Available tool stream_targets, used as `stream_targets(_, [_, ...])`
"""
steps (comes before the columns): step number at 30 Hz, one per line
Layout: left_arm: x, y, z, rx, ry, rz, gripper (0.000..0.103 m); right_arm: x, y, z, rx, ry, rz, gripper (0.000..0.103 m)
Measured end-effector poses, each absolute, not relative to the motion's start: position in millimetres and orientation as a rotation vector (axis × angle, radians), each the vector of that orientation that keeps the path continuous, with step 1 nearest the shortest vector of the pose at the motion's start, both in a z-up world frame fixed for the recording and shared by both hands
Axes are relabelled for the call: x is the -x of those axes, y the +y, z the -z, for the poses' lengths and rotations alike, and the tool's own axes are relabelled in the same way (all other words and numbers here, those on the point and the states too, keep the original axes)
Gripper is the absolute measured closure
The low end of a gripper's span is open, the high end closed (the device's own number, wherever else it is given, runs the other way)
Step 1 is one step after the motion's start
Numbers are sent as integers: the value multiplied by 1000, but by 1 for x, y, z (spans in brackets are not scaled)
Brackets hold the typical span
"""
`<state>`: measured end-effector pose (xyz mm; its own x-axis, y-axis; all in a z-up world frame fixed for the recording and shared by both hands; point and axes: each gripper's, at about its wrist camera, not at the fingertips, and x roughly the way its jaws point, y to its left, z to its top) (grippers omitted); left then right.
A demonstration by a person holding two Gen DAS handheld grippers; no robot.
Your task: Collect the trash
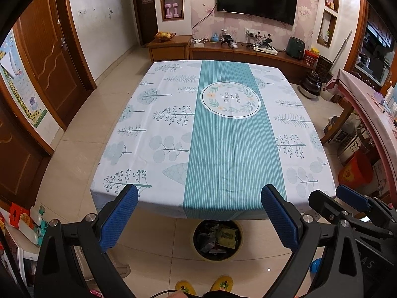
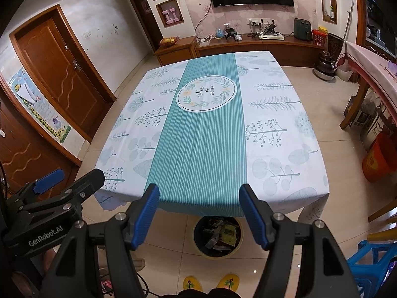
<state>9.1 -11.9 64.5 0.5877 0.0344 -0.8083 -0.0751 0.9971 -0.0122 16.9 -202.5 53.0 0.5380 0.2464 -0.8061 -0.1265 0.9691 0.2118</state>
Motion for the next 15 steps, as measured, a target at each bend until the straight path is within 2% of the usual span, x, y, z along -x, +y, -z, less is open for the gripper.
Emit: stream_targets(15, [-7,-13,-65,39,944,-61,5,-15,-201,-50,-141,981,-220,36])
